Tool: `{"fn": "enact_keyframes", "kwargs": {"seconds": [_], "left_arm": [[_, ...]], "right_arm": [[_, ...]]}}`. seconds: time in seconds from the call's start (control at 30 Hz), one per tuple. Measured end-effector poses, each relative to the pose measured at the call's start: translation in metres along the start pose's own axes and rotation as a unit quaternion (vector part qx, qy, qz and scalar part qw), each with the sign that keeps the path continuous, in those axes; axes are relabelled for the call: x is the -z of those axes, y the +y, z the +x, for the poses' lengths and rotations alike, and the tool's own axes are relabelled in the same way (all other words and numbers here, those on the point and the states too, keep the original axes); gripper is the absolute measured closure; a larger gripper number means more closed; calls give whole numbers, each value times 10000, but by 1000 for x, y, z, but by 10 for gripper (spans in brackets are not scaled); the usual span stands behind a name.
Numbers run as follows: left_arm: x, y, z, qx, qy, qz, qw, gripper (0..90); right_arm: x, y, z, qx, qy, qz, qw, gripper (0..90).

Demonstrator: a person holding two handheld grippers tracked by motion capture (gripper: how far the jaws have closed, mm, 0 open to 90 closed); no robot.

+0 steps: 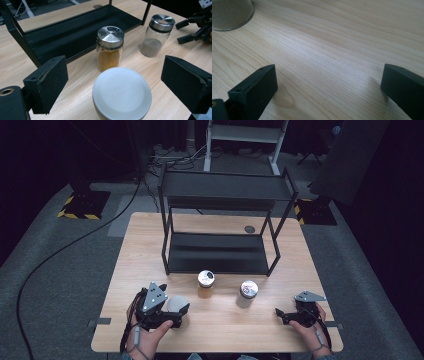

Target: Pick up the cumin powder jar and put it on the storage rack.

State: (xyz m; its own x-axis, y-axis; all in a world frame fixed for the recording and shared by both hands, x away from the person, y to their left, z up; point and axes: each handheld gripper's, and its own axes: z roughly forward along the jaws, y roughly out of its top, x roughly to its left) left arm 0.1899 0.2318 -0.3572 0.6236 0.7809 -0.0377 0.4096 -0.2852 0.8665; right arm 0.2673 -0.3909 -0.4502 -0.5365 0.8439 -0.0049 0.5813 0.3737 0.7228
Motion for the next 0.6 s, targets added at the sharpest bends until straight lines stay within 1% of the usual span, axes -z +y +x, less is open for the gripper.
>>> {"fn": "enact_keyframes", "kwargs": {"seconds": [0.07, 0.2, 0.6], "left_arm": [[-3, -5, -1, 42, 4, -1, 10000, 72], [-6, -10, -2, 80, 21, 19, 10000, 72], [-16, -20, -4, 81, 22, 138, 9999, 78]], "right_arm": [[0, 0, 0, 0, 0, 0, 10000, 6], [0, 0, 0, -1, 0, 1, 10000, 6], [0, 0, 0, -1, 0, 1, 10000, 6]]}}
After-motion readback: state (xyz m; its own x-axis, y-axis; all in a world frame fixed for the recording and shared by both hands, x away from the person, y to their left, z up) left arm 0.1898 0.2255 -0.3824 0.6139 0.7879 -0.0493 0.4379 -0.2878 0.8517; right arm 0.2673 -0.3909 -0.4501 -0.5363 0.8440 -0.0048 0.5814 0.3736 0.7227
